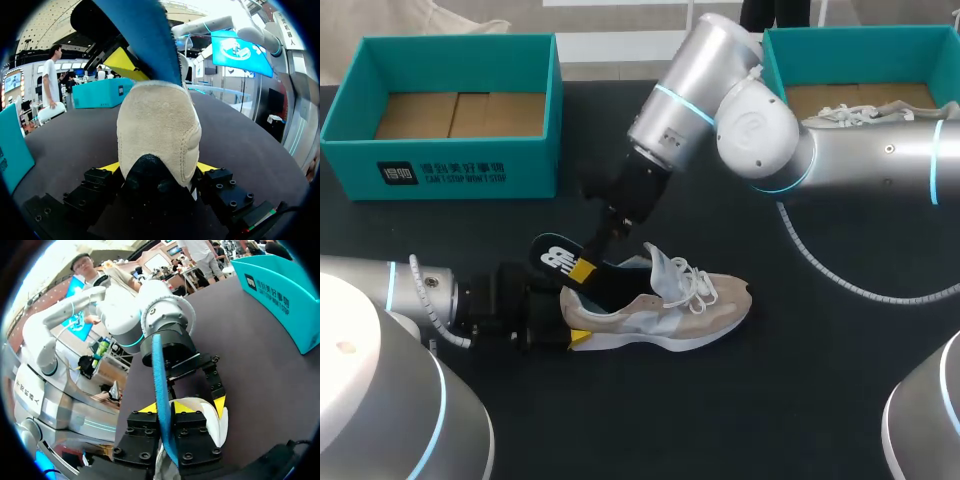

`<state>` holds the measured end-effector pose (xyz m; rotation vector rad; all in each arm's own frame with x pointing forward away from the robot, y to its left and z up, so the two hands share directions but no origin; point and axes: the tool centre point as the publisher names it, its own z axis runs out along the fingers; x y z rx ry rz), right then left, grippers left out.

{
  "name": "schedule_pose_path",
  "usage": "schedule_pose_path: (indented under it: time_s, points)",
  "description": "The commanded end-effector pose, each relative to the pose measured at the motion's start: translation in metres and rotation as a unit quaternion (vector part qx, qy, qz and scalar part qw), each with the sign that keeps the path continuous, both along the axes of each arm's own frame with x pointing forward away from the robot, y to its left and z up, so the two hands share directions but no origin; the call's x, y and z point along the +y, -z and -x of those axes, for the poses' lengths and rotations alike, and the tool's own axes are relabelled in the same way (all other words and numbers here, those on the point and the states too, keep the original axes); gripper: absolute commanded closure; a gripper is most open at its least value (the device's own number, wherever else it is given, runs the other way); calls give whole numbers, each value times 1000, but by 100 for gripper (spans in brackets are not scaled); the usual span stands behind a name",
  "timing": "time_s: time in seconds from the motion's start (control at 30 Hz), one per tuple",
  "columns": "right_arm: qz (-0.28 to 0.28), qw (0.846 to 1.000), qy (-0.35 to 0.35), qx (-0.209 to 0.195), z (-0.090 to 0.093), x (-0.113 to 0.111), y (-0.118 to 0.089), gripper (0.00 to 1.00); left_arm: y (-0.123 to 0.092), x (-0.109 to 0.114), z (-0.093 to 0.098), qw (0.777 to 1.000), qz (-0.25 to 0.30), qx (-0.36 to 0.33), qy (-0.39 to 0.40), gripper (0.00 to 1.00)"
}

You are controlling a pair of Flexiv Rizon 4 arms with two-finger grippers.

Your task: Take the shoe out of the shoebox, open the shoe tongue, remove and reinsert the insole, then place the shoe into the shoebox

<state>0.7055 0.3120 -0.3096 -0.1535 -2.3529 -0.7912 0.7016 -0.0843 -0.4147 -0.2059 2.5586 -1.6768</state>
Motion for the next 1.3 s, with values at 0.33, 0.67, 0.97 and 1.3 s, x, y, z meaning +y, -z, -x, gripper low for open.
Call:
schedule_pose_path:
  time_s: [0.33, 0.67, 0.97, 1.3]
  points:
    - [-59, 998, -2, -11, -13, 17, -50, 100, 3, 0, 0, 1000, -2, 0, 0, 100]
    - [-79, 995, 24, -47, -25, 26, -79, 100, 3, 0, 0, 1000, -2, 0, 0, 100]
    - [-79, 995, 24, -47, -25, 26, -79, 100, 3, 0, 0, 1000, -2, 0, 0, 100]
    - [-276, 942, 189, -25, -54, 39, -143, 100, 3, 0, 0, 1000, -2, 0, 0, 100]
